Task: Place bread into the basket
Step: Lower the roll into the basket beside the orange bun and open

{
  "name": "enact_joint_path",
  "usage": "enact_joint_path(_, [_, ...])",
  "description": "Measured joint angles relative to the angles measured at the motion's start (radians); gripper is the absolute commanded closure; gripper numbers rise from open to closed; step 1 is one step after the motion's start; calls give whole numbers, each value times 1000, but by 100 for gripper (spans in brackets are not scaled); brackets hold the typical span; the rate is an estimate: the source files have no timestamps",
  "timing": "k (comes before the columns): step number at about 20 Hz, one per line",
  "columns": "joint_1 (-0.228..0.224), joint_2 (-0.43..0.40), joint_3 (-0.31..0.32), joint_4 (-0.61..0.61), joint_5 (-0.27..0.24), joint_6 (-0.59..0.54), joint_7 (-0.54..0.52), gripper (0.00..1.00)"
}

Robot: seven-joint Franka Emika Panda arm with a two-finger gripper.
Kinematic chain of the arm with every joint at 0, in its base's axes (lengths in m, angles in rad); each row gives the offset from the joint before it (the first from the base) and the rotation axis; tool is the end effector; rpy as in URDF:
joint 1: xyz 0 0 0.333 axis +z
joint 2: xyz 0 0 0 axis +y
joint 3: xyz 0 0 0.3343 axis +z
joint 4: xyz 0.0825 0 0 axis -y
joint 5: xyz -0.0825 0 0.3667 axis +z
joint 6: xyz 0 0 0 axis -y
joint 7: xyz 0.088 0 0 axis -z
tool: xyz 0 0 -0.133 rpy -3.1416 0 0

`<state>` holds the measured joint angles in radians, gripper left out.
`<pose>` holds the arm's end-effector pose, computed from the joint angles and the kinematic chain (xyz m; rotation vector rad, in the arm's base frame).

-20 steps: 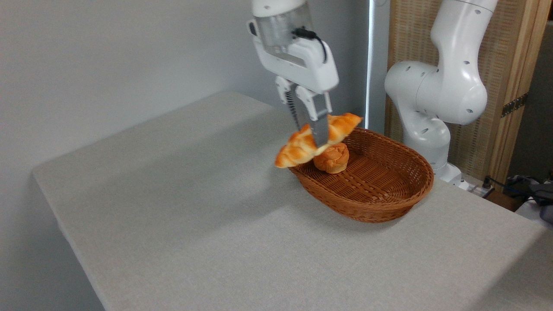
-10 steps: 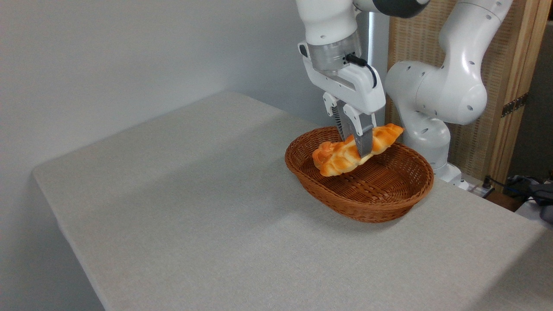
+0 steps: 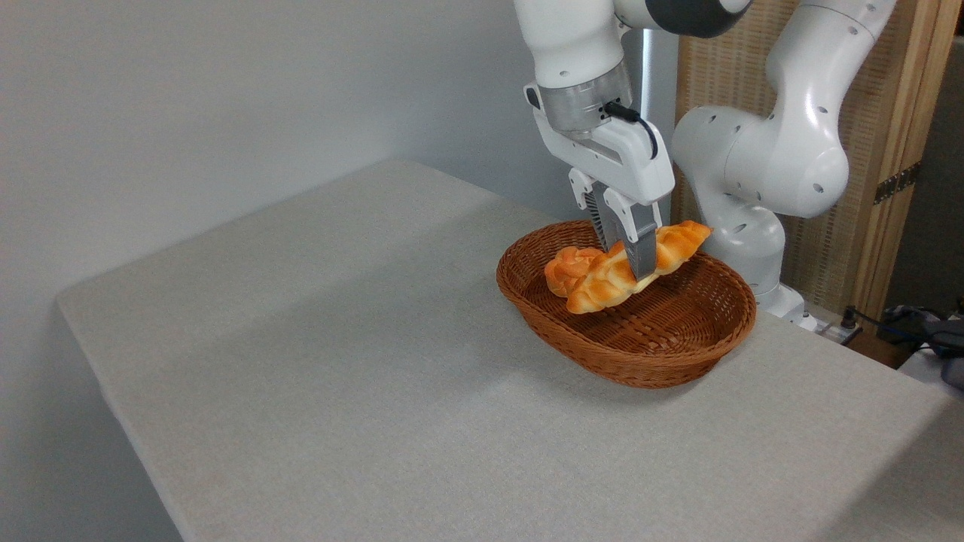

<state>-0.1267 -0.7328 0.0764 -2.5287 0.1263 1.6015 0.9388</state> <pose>0.2757 0.0051 0.4873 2.7068 -1.5318 -0.3251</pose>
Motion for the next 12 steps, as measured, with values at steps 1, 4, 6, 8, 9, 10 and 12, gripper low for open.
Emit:
enact_joint_path(1, [-3, 0, 0, 0, 0, 1, 0, 0])
enact_joint_path(4, [-6, 1, 0, 0, 0, 2, 0, 0])
enact_joint_path(6, [-7, 1, 0, 0, 0, 3, 0, 0])
enact_joint_path(8, [-8, 1, 0, 0, 0, 3, 0, 0])
enact_joint_path(9, [-8, 1, 0, 0, 0, 3, 0, 0])
enact_joint_path(10, [-8, 1, 0, 0, 0, 3, 0, 0])
enact_joint_path(12, [-8, 1, 0, 0, 0, 3, 0, 0])
